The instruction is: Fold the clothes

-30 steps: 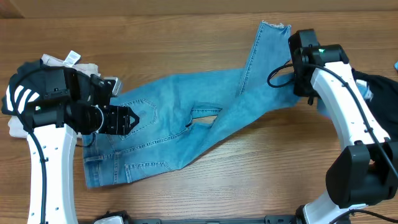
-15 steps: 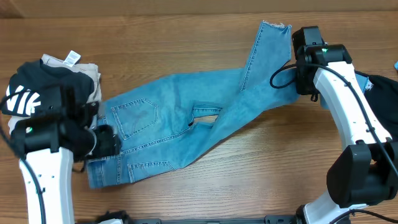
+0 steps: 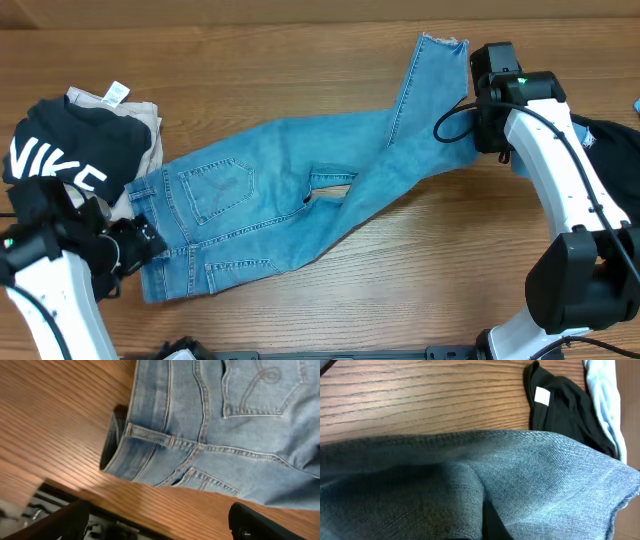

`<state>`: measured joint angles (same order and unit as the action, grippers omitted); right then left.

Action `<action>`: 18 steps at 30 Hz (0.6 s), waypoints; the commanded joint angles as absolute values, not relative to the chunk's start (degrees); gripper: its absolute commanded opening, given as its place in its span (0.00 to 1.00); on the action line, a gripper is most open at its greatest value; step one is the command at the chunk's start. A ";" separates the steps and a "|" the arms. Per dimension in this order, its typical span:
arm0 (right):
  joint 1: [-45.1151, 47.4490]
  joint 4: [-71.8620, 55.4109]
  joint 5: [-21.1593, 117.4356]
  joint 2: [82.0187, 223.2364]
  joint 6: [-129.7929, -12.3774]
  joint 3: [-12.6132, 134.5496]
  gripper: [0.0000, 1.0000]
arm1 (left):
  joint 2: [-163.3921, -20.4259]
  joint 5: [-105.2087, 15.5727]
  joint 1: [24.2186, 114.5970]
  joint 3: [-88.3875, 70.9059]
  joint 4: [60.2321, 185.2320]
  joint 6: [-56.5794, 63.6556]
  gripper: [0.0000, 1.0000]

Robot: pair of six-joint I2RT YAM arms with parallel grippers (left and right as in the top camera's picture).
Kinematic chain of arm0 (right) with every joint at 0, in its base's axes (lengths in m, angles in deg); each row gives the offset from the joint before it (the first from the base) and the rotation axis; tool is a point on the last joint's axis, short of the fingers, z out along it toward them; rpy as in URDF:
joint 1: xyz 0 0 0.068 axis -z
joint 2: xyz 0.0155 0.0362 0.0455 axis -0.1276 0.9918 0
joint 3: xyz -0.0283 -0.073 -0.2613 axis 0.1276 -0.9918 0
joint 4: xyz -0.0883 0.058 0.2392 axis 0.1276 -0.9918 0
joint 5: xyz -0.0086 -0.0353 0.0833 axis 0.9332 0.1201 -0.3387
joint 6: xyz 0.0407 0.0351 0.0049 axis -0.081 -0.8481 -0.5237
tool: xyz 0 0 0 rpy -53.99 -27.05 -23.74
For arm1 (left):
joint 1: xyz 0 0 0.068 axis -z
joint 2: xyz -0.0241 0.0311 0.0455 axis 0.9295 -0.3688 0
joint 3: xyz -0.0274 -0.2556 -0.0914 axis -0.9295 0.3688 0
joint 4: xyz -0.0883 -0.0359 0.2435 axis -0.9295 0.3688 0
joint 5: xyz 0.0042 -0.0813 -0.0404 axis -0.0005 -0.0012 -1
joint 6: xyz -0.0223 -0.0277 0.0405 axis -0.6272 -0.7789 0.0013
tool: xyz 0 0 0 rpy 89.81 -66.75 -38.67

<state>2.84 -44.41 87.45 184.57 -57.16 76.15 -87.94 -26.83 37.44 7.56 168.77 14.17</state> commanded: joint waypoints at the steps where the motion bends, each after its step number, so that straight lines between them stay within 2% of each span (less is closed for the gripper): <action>1: 3.28 -44.13 87.10 183.96 -57.36 77.59 0.04 | -93.25 -32.23 36.87 8.09 167.29 9.93 0.92; 13: 3.28 -44.54 86.90 183.96 -57.40 77.59 0.04 | -104.58 -28.43 36.87 15.63 155.13 7.35 0.90; 15: 3.30 -44.39 85.55 183.96 -57.95 77.59 0.04 | -105.71 -29.56 36.96 15.74 152.82 7.53 0.81; 16: 3.41 -44.26 83.99 183.96 -58.93 77.59 0.04 | -106.11 -31.07 37.14 15.74 151.88 8.49 0.68; 18: 4.06 -44.30 81.59 183.96 -59.13 77.59 0.04 | -106.41 -31.59 37.92 15.74 151.40 10.48 0.60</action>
<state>2.90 -44.48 85.26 184.57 -57.64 76.15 -105.76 -29.63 37.20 15.37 151.99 8.64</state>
